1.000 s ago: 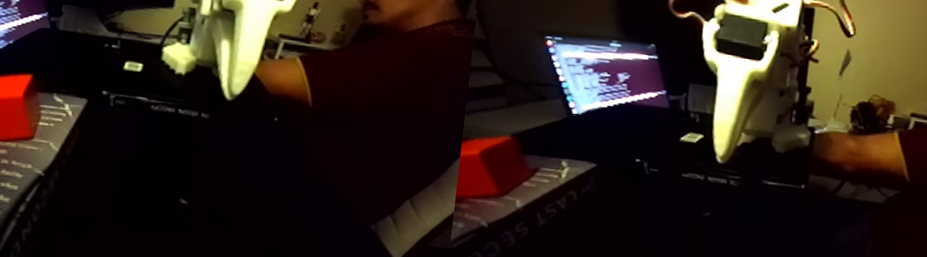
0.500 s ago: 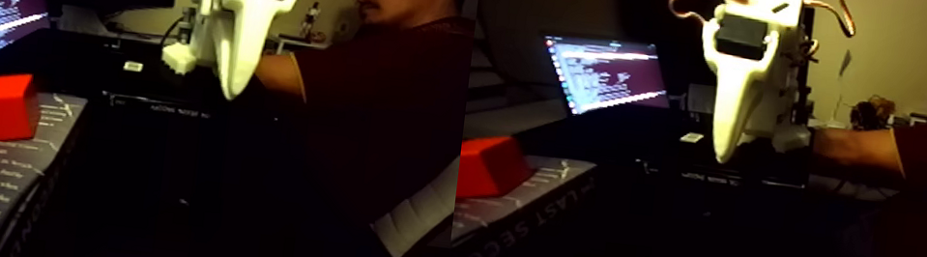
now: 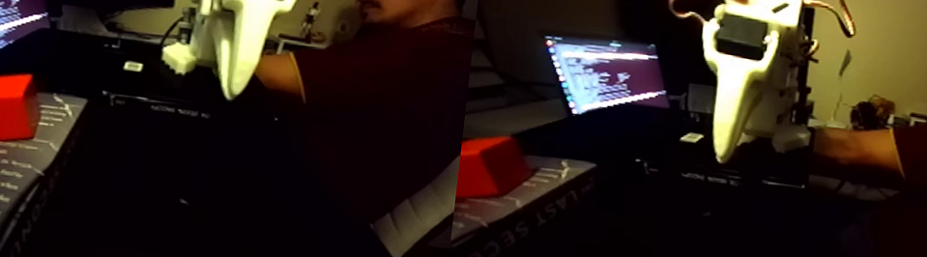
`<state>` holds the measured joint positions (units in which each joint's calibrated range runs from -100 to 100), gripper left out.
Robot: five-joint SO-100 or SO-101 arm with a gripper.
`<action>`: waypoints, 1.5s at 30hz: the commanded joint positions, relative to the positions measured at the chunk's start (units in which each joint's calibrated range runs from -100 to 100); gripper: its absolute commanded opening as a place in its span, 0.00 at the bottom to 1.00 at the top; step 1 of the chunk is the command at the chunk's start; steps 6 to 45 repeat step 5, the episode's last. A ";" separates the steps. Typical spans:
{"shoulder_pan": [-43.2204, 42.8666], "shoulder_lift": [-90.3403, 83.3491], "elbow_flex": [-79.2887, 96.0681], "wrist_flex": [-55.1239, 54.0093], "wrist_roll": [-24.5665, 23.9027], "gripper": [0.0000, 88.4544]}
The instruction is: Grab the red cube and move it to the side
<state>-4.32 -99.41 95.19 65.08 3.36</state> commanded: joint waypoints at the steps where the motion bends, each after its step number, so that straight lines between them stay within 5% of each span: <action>1: 0.41 0.08 -0.09 -0.13 0.02 0.01; 45: 0.41 0.08 -0.09 -0.13 0.02 0.01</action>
